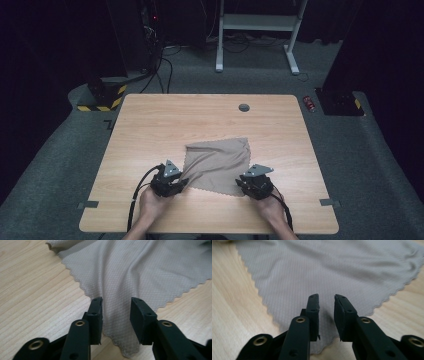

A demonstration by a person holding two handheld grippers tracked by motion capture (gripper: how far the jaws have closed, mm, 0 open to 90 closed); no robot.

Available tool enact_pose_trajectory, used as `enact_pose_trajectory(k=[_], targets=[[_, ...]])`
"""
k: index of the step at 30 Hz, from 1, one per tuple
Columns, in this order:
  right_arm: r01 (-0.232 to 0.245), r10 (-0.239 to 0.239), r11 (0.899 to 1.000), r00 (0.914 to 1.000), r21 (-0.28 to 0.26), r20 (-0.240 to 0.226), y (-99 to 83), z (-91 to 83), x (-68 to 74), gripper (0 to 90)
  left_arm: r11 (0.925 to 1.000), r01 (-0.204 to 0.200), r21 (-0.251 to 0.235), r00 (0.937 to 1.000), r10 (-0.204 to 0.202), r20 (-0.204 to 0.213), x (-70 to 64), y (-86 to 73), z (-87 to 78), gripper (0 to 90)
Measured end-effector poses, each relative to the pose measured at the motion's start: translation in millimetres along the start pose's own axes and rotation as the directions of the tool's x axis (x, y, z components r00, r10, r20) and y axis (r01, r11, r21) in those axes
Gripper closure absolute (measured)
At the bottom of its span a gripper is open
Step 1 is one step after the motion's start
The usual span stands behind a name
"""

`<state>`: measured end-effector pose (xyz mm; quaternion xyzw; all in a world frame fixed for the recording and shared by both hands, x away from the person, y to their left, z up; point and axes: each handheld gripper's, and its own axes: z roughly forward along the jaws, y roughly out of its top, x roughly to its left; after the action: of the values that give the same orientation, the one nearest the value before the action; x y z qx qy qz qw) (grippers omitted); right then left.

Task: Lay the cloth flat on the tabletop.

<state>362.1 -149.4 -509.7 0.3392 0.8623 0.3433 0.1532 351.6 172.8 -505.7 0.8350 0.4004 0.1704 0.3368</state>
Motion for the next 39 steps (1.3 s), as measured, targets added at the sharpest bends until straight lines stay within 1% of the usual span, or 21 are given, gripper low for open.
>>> enact_pose_trajectory(k=[2, 3, 6, 8, 9, 11, 13, 16, 19, 21, 23, 25, 26, 28, 29, 30, 33, 35, 36, 37, 39], targets=[[0.013, -0.013, 1.000, 0.9999, 0.021, -0.004, -3.2, 3.3, 2.2, 78.0, 0.9996, 0.027, -0.001, 0.9996, -0.027, -0.004, 4.3, 0.2, 2.8, 60.5], [0.012, -0.012, 1.000, 0.9999, 0.015, -0.006, -4.4, 3.1, 2.4, 78.6, 0.9994, 0.035, -0.002, 0.9994, -0.035, -0.004, 5.8, 0.4, 3.7, 60.4], [0.024, -0.024, 1.000, 0.9997, 0.013, -0.009, -5.6, 2.2, 3.3, 88.4, 0.9987, 0.051, 0.006, 0.9986, -0.051, -0.012, 8.4, 1.7, 7.3, 59.8], [0.053, -0.053, 0.998, 0.9986, 0.020, 0.005, -5.4, 1.7, 6.1, 89.3, 0.9991, 0.042, 0.010, 0.9988, -0.042, -0.025, 8.9, 2.0, 8.2, 59.8], [0.057, -0.057, 0.998, 0.9983, 0.025, 0.005, -4.9, 1.4, 6.7, 89.7, 0.9988, 0.047, 0.013, 0.9987, -0.046, -0.021, 8.8, 2.0, 8.6, 60.0], [0.060, -0.061, 0.998, 0.9981, 0.034, 0.007, -4.7, 0.1, 7.0, 90.0, 0.9989, 0.045, 0.013, 0.9987, -0.045, -0.026, 9.1, 2.0, 7.7, 60.3], [0.073, -0.073, 0.996, 0.9973, 0.045, 0.010, -5.8, -2.8, 7.3, 90.0, 0.9987, 0.051, 0.006, 0.9984, -0.050, -0.026, 9.9, 2.0, 5.1, 60.4], [0.090, -0.091, 0.995, 0.9957, 0.034, 0.019, -6.2, -10.8, 4.5, 89.9, 0.9985, 0.054, 0.005, 0.9984, -0.054, -0.016, 9.8, 3.0, 1.6, 60.6], [0.077, -0.078, 0.997, 0.9969, 0.022, 0.009, -6.4, -20.0, -2.6, 89.8, 0.9987, 0.051, -0.003, 0.9987, -0.051, 0.007, 6.4, 4.7, -2.1, 61.3], [0.073, -0.073, 0.997, 0.9973, 0.030, 0.001, -8.0, -23.0, -5.4, 89.6, 0.9992, 0.037, -0.013, 0.9990, -0.037, 0.025, -0.2, 4.8, -6.3, 61.7], [0.059, -0.059, 0.998, 0.9981, 0.031, -0.021, -10.2, -25.2, -5.6, 88.4, 0.9993, 0.022, -0.029, 0.9990, -0.021, 0.040, -8.2, 2.8, -11.2, 61.8], [0.065, -0.065, 0.998, 0.9979, 0.017, 0.001, -11.3, -29.6, -1.7, 84.5, 0.9995, 0.016, -0.026, 0.9983, -0.014, 0.057, -15.3, -0.2, -13.8, 62.3], [0.061, -0.061, 0.998, 0.9981, 0.008, 0.008, -11.5, -31.8, 0.0, 83.3, 0.9997, 0.002, -0.022, 0.9987, -0.001, 0.050, -18.1, -1.5, -14.3, 62.6], [0.045, -0.045, 0.999, 0.9990, -0.017, 0.003, -12.6, -35.8, 2.9, 82.1, 0.9998, -0.012, -0.015, 0.9991, 0.012, 0.040, -21.9, -4.0, -15.0, 63.5], [0.043, -0.043, 0.999, 0.9991, -0.022, 0.002, -13.4, -37.3, 4.6, 81.8, 0.9998, -0.010, -0.016, 0.9992, 0.010, 0.039, -22.0, -4.9, -14.8, 64.3], [0.046, -0.046, 0.999, 0.9989, -0.024, 0.003, -14.6, -37.9, 6.5, 81.3, 0.9999, 0.003, -0.015, 0.9988, -0.002, 0.049, -22.4, -5.6, -14.2, 65.1], [0.046, -0.046, 0.999, 0.9990, -0.015, 0.003, -20.7, -38.3, 10.1, 79.6, 1.0000, -0.001, -0.002, 0.9992, 0.001, 0.040, -22.3, -7.9, -12.0, 68.0], [0.026, -0.026, 1.000, 0.9997, -0.008, -0.002, -25.9, -37.5, 9.9, 77.8, 1.0000, 0.004, 0.000, 0.9992, -0.004, 0.039, -23.8, -9.9, -9.9, 69.4], [0.013, -0.013, 1.000, 0.9999, -0.007, -0.002, -28.1, -36.6, 9.4, 77.1, 1.0000, -0.006, 0.005, 0.9994, 0.006, 0.033, -23.8, -10.6, -8.7, 70.1], [0.006, -0.006, 1.000, 1.0000, 0.001, 0.005, -29.7, -35.6, 9.0, 76.4, 0.9999, -0.006, 0.011, 0.9993, 0.005, 0.036, -24.9, -11.3, -6.8, 71.0], [0.000, 0.000, 1.000, 0.9999, 0.013, 0.011, -31.7, -32.0, 7.4, 75.4, 0.9996, -0.015, 0.024, 0.9995, 0.014, 0.030, -26.3, -12.9, -2.6, 73.2]])
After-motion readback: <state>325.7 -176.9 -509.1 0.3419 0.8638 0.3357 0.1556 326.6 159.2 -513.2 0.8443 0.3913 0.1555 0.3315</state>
